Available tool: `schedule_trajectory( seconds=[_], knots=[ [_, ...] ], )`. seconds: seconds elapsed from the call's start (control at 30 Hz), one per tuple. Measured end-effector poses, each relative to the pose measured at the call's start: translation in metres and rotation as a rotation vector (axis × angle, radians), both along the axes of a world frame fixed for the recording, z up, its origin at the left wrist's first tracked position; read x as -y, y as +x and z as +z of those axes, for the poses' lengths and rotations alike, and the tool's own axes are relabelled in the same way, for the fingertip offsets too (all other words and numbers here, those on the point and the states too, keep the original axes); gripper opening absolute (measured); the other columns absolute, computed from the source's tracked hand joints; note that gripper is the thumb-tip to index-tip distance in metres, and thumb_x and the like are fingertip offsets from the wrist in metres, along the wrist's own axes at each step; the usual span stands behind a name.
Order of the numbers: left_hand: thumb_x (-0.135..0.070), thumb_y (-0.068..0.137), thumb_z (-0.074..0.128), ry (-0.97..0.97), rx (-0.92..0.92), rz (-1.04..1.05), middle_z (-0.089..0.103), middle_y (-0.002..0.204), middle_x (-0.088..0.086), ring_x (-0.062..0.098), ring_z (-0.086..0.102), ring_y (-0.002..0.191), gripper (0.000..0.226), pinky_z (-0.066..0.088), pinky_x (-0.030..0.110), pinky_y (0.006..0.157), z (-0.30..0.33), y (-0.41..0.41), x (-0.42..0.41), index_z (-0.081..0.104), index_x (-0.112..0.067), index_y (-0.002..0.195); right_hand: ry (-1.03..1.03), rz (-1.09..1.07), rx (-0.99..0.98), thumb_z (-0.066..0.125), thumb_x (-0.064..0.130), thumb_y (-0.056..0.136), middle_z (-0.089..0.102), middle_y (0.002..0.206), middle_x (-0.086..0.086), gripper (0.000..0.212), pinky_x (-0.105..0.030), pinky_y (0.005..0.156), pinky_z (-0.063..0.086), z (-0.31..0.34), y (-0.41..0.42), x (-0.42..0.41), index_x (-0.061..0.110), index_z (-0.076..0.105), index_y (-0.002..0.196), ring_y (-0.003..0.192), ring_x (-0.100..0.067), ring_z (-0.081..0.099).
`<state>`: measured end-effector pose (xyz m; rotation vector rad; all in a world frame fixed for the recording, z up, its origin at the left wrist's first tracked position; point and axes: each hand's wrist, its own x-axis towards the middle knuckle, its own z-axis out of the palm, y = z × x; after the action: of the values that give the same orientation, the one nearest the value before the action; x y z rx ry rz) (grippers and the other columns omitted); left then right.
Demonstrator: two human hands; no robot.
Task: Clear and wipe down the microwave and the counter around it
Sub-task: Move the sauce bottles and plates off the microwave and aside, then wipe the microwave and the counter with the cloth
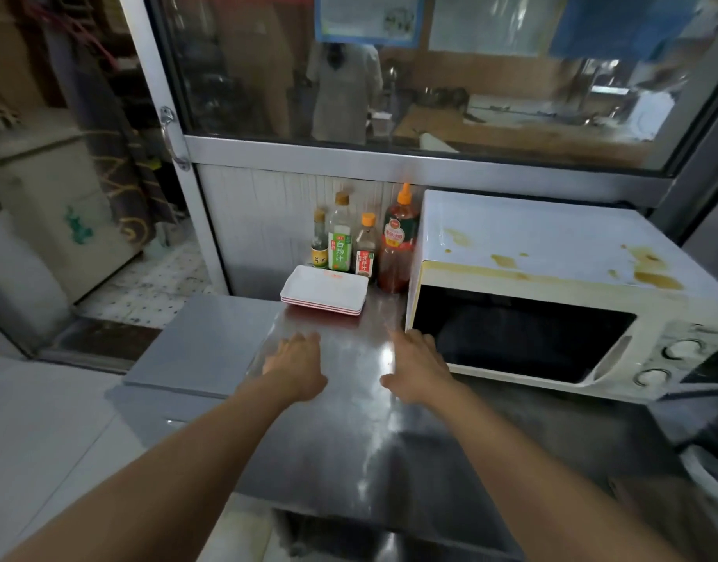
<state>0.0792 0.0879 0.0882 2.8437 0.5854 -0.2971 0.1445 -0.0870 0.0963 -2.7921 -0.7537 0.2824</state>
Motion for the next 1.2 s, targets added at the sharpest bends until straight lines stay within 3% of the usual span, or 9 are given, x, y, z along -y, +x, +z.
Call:
schedule_trajectory(
  seconds=[0.17,0.6,0.73,0.87,1.03,1.2],
  knots=[
    [-0.034,0.084,0.063,0.029,-0.004,-0.074,0.04,0.139,0.011,0.03,0.039,0.129,0.065,0.036,0.043,0.106,0.009,-0.013,0.021,0.032,-0.015,0.137,0.013,-0.072,-0.01,0.063,0.027,0.082,0.038,0.133,-0.011,0.057,-0.041,0.1,0.039,0.007,-0.021,0.029,0.012,0.038,0.131,0.126,-0.031,0.032],
    [-0.034,0.086,0.062,-0.025,0.027,-0.396,0.04,0.14,0.01,0.029,0.038,0.13,0.066,0.037,0.04,0.105,0.025,-0.023,0.083,0.031,-0.015,0.14,0.032,-0.412,-0.024,0.064,0.034,0.083,0.031,0.143,-0.011,0.07,-0.036,0.108,0.032,0.017,-0.074,0.108,0.012,0.03,0.141,0.133,-0.031,0.028],
    [-0.031,0.084,0.063,-0.045,0.025,-0.509,0.046,0.134,0.012,0.029,0.044,0.124,0.059,0.04,0.041,0.102,0.022,-0.023,0.123,0.037,-0.012,0.134,0.035,-0.543,-0.036,0.064,0.036,0.085,0.03,0.146,-0.013,0.07,-0.038,0.108,0.034,0.016,-0.097,0.152,0.01,0.03,0.14,0.135,-0.031,0.029],
    [-0.033,0.082,0.064,-0.048,0.022,-0.615,0.044,0.138,0.012,0.029,0.044,0.127,0.064,0.04,0.038,0.102,0.017,-0.02,0.174,0.036,-0.012,0.136,0.008,-0.628,-0.036,0.059,0.038,0.088,0.026,0.15,-0.013,0.07,-0.036,0.112,0.022,0.013,-0.113,0.204,0.011,0.026,0.144,0.138,-0.03,0.024],
    [-0.034,0.085,0.061,-0.097,-0.024,-0.689,0.041,0.144,0.01,0.027,0.041,0.131,0.07,0.037,0.036,0.106,0.002,-0.011,0.239,0.028,-0.014,0.143,-0.01,-0.736,-0.048,0.053,0.039,0.09,0.03,0.147,-0.015,0.062,-0.037,0.11,0.027,0.0,-0.118,0.272,0.01,0.032,0.141,0.136,-0.032,0.026],
    [-0.031,0.084,0.061,-0.102,-0.046,-0.679,0.036,0.147,0.008,0.025,0.033,0.136,0.068,0.034,0.037,0.109,-0.019,0.008,0.305,0.032,-0.015,0.142,0.031,-0.813,-0.107,0.056,0.032,0.089,0.026,0.152,-0.015,0.077,-0.04,0.114,0.027,-0.025,-0.097,0.342,0.014,0.014,0.15,0.14,-0.033,0.023]
  ],
)
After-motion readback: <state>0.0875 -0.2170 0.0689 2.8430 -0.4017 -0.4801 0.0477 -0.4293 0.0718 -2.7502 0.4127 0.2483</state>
